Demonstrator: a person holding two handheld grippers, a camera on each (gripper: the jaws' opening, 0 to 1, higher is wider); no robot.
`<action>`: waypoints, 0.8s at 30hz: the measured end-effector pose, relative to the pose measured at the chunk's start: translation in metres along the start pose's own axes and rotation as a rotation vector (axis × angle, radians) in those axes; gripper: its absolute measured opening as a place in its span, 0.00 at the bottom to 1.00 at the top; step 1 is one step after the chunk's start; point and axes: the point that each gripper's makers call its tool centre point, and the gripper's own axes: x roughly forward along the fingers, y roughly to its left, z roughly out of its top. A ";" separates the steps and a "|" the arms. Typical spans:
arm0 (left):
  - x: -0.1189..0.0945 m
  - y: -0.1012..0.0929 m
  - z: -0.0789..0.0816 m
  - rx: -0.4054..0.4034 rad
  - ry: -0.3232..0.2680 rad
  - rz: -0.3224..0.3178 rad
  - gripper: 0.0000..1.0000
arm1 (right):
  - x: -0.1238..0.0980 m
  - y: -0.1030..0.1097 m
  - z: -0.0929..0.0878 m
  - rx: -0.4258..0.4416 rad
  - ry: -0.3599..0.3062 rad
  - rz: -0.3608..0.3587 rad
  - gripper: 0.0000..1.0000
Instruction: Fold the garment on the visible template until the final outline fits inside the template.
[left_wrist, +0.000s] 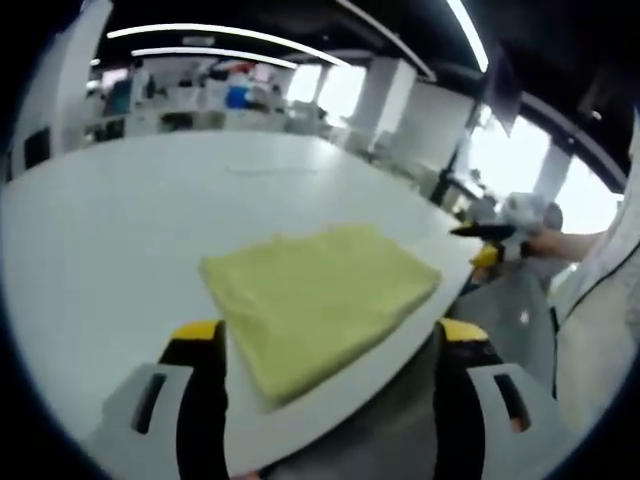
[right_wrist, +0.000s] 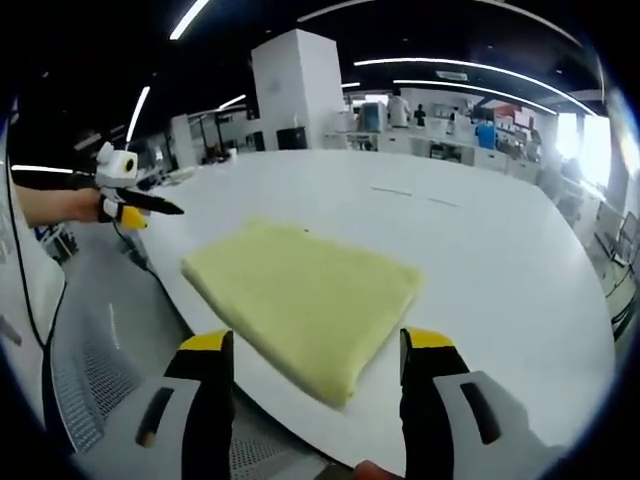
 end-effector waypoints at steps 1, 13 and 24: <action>0.000 0.001 -0.001 -0.002 0.002 0.001 0.81 | 0.000 0.000 0.000 0.000 0.000 0.000 0.67; -0.003 0.004 -0.002 -0.006 0.006 0.014 0.80 | 0.007 0.004 -0.001 0.011 -0.001 0.016 0.66; 0.000 0.001 -0.005 0.000 0.019 0.008 0.79 | 0.009 0.004 0.001 0.013 -0.002 0.023 0.65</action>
